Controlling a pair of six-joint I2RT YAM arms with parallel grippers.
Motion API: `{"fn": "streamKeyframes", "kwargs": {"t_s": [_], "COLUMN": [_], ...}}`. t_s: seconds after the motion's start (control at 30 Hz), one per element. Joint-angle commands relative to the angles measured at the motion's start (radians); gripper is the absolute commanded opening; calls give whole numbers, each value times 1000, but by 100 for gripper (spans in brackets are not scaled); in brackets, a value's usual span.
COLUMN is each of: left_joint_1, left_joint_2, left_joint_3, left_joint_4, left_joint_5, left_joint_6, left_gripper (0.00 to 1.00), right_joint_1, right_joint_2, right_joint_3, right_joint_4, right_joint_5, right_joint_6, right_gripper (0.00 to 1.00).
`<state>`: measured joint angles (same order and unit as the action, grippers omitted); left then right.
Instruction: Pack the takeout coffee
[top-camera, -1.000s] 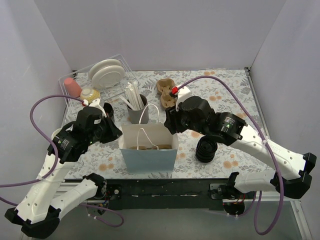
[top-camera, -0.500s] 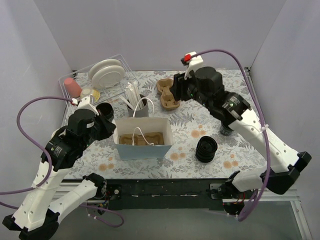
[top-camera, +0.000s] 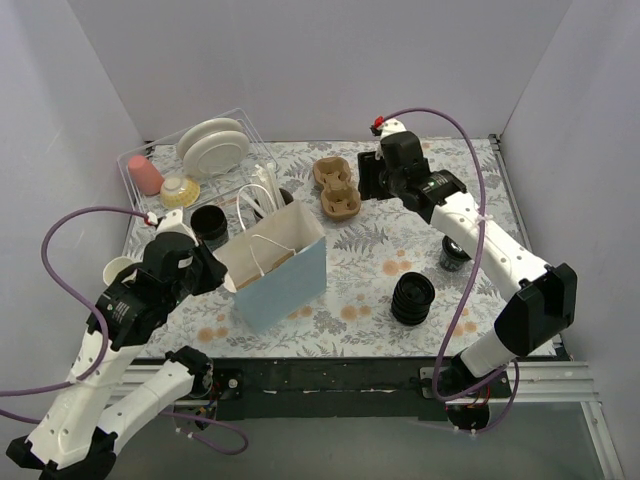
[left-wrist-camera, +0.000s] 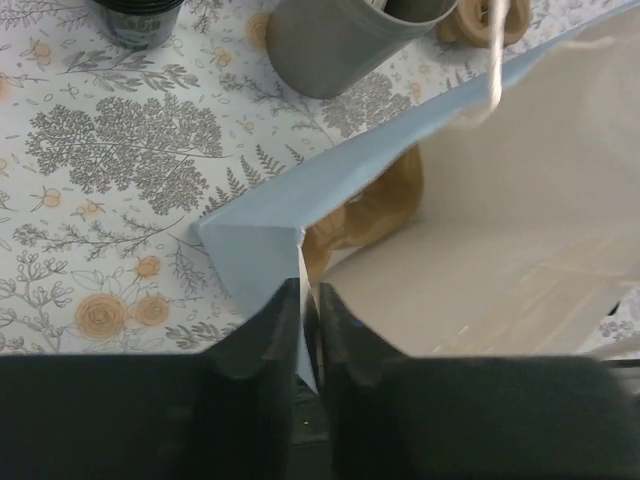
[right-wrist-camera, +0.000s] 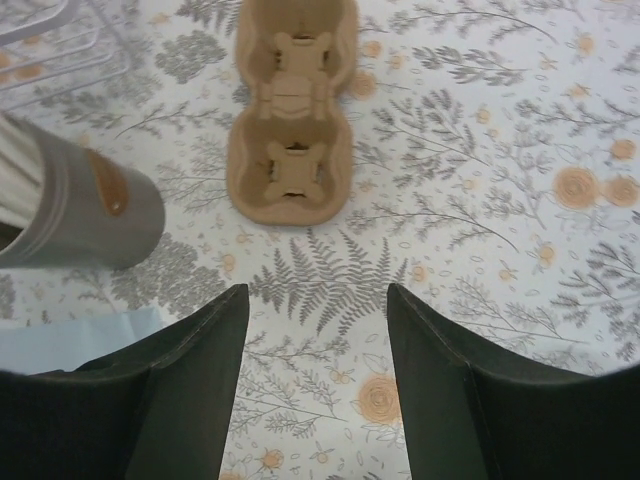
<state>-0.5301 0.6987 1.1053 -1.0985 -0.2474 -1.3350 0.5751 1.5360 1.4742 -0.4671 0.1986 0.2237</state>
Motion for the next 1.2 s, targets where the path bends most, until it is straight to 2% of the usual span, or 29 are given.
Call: {"fn": "streamKeyframes", "kwargs": {"t_s": [0.0,0.03,0.07,0.17,0.2,0.3,0.37,0.57,0.67,0.73,0.83,0.9,1.03,1.17], "left_joint_1": [1,1,1,1,1,1,1,1,1,1,1,1,1,1], "left_joint_2": [-22,-13,-5,-14,-28,-53,-62,-105,-85,-74,-99,-119,-156,-150], "left_joint_3": [-9,2,28,22,-2,-33,-47,-21,45,63,57,47,31,19], "left_joint_4": [-29,-35,-50,-48,-37,-55,-61,-52,-98,-132,-150,-156,-155,-140], "left_joint_5": [-13,-16,-19,-47,-56,-85,-96,-86,-89,-89,-72,-52,-41,-7], "left_joint_6": [-26,-70,-93,-174,-188,-276,-295,-219,-205,-202,-216,-225,-224,-227], "left_gripper": [30,45,54,59,64,66,68,84,88,89,89,89,89,89], "right_joint_1": [-61,-64,-69,-69,-70,-75,-90,-203,-257,-288,-357,-402,-472,-504], "right_joint_2": [-68,-88,-96,-128,-154,-198,-203,-322,-352,-381,-434,-451,-427,-423], "right_joint_3": [-8,-15,-28,-35,-49,-153,-196,-327,-338,-374,-466,-506,-517,-568], "right_joint_4": [-24,-28,-44,-117,-126,-119,-186,-177,-220,-216,-152,-99,-97,-10], "right_joint_5": [113,116,140,246,269,308,393,392,392,374,309,211,194,72], "right_joint_6": [80,82,86,88,88,101,156,252,240,217,177,123,79,34], "right_gripper": [66,66,67,68,69,71,72,76,81,88,90,93,94,91]}}
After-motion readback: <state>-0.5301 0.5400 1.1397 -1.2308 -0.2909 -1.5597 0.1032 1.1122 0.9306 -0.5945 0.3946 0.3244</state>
